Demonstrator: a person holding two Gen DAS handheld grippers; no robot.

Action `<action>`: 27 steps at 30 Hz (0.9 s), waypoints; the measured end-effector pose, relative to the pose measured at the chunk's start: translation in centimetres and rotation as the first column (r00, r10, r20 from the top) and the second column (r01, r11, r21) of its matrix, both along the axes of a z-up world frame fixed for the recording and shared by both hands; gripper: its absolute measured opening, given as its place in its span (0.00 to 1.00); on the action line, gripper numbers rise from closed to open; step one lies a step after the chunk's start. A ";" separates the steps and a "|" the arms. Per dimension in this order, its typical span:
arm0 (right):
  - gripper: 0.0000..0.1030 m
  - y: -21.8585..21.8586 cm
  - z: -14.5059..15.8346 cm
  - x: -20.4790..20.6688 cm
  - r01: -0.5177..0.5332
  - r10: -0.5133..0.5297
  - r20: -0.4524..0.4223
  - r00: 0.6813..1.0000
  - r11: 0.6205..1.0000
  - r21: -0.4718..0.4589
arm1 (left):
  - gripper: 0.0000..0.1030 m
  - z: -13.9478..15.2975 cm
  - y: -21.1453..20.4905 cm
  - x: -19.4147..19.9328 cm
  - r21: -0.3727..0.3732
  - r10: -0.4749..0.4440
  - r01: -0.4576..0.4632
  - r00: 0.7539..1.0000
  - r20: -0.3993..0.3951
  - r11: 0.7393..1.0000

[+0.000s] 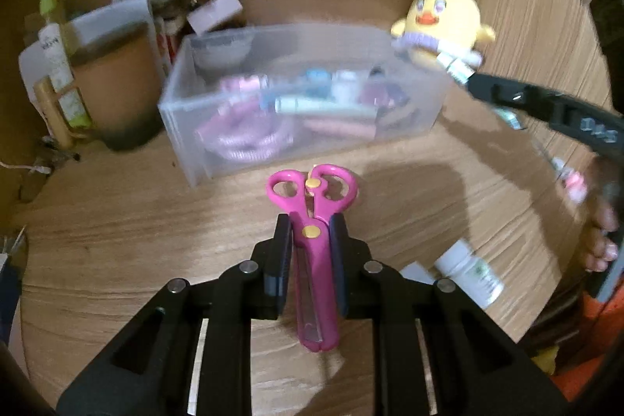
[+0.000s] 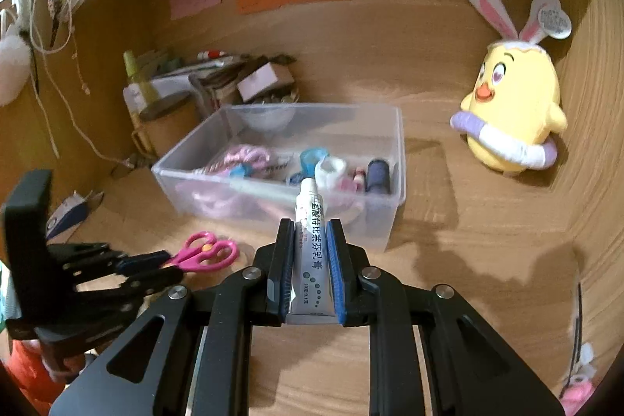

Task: Organize objects
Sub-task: 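Carry the scissors and ointment tube into the clear box and release both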

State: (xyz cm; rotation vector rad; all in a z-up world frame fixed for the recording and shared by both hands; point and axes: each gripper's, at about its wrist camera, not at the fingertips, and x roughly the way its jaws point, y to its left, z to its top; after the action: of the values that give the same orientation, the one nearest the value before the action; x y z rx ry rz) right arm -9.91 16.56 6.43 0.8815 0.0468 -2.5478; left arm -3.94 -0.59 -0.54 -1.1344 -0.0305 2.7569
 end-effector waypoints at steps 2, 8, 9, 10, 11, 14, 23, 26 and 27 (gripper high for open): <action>0.15 -0.1 0.5 -0.6 0.006 -0.006 -0.014 1.000 1.000 0.002 | 0.18 0.9 -0.1 0.2 0.005 0.000 0.001 1.000 -0.026 1.000; 0.15 -0.4 1.8 -2.1 0.019 -0.019 -0.043 0.999 1.000 -0.003 | 0.18 4.0 -0.3 0.5 0.026 -0.019 0.022 0.995 -0.101 0.999; 0.15 -0.5 1.8 -2.3 0.020 -0.020 -0.044 0.999 1.000 -0.003 | 0.18 4.5 -0.4 0.4 0.031 -0.019 0.023 0.993 -0.115 0.999; 0.15 -0.7 1.9 -2.6 0.018 -0.018 -0.044 0.999 1.000 -0.002 | 0.18 4.9 -0.4 0.3 0.030 -0.022 0.026 0.992 -0.123 0.999; 0.15 -0.9 1.9 -3.0 0.018 -0.018 -0.040 0.999 1.000 -0.001 | 0.18 5.4 -0.4 0.0 0.023 -0.020 0.023 0.990 -0.140 0.999; 0.15 -1.4 1.9 -4.0 0.015 -0.015 -0.034 0.999 1.000 0.006 | 0.18 6.6 -0.6 -1.0 0.006 -0.002 0.003 0.985 -0.172 1.000; 0.15 -3.0 1.8 -7.2 -0.012 0.012 0.003 1.000 0.999 0.037 | 0.18 6.4 -0.9 -6.3 -0.028 0.023 -0.027 0.991 -0.129 0.999; 0.15 -3.5 1.4 -8.3 -0.022 0.021 0.026 0.999 0.998 0.050 | 0.18 6.0 -0.8 -7.8 -0.029 0.017 -0.020 0.994 -0.107 0.999; 0.15 -3.6 1.2 -8.6 -0.024 0.022 0.035 0.999 0.998 0.055 | 0.18 5.9 -0.7 -8.2 -0.033 0.015 -0.018 0.995 -0.101 0.999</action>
State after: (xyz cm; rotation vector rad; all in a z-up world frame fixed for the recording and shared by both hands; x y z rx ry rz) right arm -18.55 12.96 7.58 0.9406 0.1174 -2.5201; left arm -12.18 -1.28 5.33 -1.0055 0.0191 2.8359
